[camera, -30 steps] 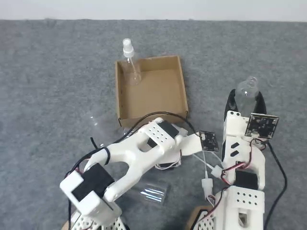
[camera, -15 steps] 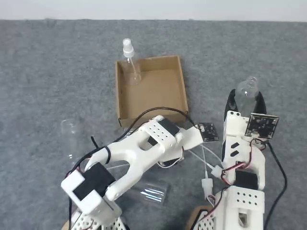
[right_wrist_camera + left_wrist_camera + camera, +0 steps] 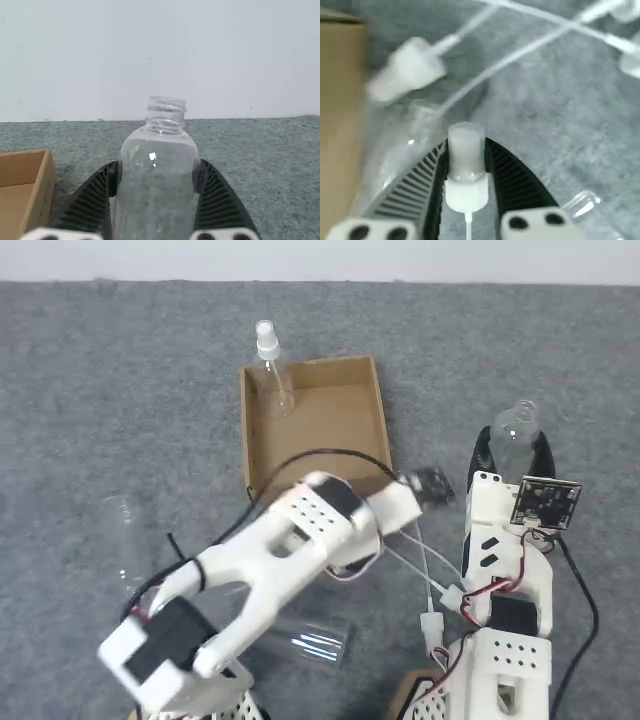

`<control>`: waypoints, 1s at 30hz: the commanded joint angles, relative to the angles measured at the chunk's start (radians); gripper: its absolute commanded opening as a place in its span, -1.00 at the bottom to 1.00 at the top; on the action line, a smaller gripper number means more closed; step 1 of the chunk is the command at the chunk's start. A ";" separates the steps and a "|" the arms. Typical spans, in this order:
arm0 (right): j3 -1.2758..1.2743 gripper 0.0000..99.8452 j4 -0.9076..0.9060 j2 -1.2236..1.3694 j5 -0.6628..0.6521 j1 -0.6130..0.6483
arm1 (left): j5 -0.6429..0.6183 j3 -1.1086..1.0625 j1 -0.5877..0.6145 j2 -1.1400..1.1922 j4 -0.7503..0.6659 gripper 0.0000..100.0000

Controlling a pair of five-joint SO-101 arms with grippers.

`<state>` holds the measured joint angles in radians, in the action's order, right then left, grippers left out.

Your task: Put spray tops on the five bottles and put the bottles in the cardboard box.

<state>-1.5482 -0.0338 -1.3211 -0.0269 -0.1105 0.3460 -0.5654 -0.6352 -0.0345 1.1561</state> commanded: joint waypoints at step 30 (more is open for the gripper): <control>0.029 -0.97 0.027 -0.027 0.003 0.025 | -0.437 -0.140 0.081 -0.609 0.003 -0.97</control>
<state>-1.5482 -0.0338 -1.3211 -0.0269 -0.0967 0.0008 -0.7035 -0.5585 -0.5516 1.1561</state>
